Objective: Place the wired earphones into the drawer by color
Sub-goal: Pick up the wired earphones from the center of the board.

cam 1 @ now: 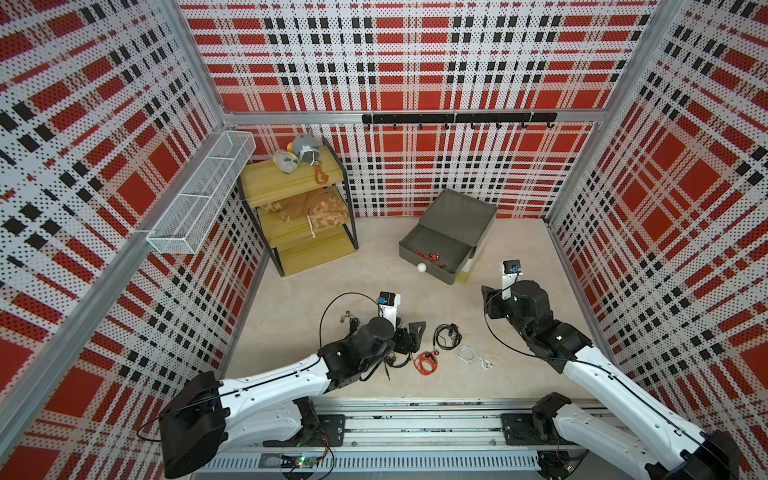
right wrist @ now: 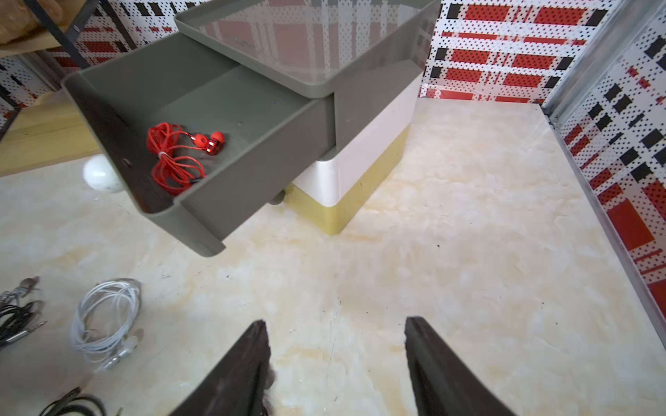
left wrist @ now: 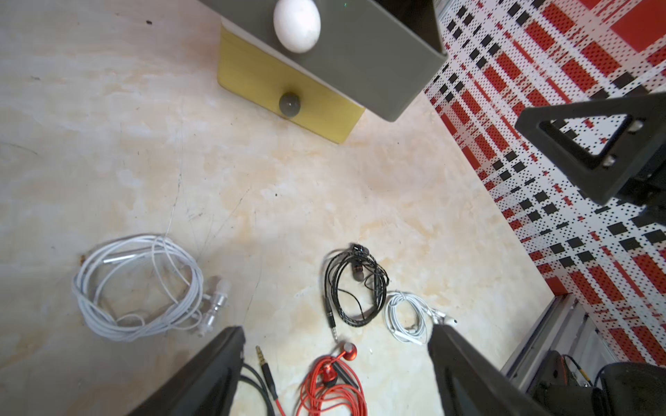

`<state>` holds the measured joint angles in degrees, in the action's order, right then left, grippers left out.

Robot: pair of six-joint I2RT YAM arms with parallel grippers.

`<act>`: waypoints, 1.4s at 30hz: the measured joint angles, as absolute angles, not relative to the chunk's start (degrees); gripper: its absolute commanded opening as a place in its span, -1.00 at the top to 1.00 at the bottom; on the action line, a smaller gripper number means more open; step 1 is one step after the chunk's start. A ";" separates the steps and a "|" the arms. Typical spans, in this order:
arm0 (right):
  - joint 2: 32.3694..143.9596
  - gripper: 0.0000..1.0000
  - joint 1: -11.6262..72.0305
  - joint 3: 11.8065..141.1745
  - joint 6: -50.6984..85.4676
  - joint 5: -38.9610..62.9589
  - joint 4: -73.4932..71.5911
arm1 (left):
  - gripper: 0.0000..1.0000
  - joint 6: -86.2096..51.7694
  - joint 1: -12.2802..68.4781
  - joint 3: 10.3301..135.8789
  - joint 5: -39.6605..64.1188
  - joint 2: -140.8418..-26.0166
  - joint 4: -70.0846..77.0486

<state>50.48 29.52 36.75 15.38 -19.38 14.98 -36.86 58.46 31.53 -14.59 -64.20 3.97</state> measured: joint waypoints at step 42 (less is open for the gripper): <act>39.79 -0.43 29.52 18.87 11.42 -30.94 -5.98 | -0.24 -22.31 63.46 51.16 -10.94 -92.44 -23.07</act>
